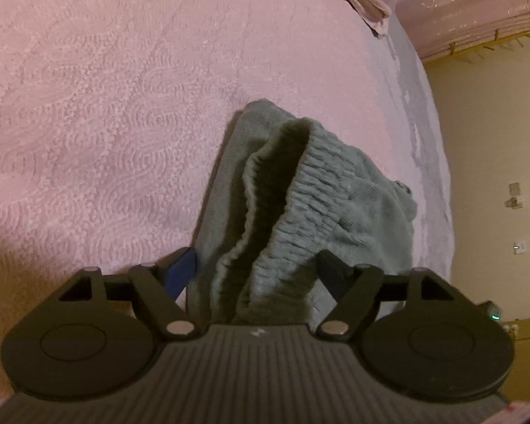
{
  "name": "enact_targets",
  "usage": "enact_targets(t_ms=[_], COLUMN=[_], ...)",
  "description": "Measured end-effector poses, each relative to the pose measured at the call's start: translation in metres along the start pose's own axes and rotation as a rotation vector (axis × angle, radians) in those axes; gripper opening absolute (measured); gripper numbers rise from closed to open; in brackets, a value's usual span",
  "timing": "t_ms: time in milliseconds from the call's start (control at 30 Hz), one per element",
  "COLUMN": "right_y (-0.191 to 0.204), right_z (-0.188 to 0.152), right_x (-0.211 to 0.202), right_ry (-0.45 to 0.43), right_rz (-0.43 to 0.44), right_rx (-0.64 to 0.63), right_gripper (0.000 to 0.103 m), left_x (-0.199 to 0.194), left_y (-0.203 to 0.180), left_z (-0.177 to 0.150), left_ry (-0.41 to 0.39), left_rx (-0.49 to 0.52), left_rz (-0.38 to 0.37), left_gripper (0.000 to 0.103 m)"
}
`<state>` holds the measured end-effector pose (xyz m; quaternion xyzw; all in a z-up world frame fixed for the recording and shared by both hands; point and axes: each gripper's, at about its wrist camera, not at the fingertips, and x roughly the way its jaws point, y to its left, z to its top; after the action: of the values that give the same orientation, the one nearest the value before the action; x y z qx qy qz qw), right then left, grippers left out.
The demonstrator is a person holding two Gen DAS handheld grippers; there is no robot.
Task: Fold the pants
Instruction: 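Lift the folded sweatpants with the left gripper while the right gripper grips the other end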
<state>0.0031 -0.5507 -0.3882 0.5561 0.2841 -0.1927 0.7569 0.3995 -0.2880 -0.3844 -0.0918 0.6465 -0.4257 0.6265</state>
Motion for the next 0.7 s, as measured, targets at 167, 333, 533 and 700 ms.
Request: enact_targets(t_ms=[167,333,533,700], right_y=[0.003,0.003,-0.002,-0.008], right_z=[0.002,0.006,0.006,0.007], right_x=[0.000,-0.001,0.003,0.007], right_ry=[-0.002,0.006,0.002,0.009], right_rz=[0.012,-0.010,-0.006,0.012], right_rx=[0.011,0.017,0.031,0.056], right_gripper=[0.070,0.070,0.070,0.070], left_x=[-0.021,-0.046,-0.001,-0.001], left_y=[0.019,0.005,0.015,0.017], left_z=[-0.011,-0.003,0.017,0.015], left_ry=[0.028,-0.023,0.032,0.023], left_rx=[-0.040,0.008,-0.047,-0.054], left_rz=[-0.045,-0.027,-0.072,-0.098], left_gripper=[0.071,0.075,0.082,0.076])
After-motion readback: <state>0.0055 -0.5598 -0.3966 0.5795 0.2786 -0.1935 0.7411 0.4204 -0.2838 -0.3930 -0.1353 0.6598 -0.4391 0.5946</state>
